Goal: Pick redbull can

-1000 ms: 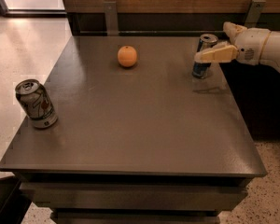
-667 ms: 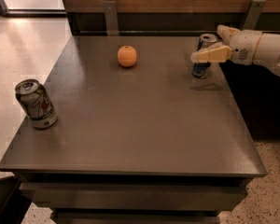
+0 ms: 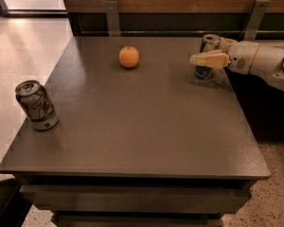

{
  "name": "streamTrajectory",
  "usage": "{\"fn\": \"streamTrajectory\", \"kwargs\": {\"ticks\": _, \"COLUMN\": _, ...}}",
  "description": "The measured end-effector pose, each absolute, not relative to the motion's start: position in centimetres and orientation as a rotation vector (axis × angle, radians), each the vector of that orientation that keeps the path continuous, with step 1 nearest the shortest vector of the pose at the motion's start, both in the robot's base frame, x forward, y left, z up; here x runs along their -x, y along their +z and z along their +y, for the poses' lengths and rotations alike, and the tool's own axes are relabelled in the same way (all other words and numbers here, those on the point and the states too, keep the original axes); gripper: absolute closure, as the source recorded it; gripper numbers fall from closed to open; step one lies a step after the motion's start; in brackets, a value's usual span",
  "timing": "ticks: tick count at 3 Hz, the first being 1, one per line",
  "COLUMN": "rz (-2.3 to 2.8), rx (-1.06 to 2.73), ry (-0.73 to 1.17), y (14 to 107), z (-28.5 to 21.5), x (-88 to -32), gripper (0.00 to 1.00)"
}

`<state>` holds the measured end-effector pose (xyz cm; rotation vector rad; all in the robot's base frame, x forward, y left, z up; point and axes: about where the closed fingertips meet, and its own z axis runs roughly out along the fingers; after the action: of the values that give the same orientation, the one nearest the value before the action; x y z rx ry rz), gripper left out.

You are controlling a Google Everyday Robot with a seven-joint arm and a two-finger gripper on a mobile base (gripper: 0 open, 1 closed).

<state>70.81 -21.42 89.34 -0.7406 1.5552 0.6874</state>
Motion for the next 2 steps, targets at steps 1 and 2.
{"fn": "streamTrajectory", "kwargs": {"ticks": 1, "rz": 1.554, "rx": 0.744, "ry": 0.691, "y": 89.35, "z": -21.09, "x": -70.88, "gripper": 0.41}}
{"fn": "streamTrajectory", "kwargs": {"ticks": 2, "rz": 1.552, "rx": 0.747, "ry": 0.696, "y": 89.34, "z": -20.79, "x": -70.93, "gripper": 0.64}}
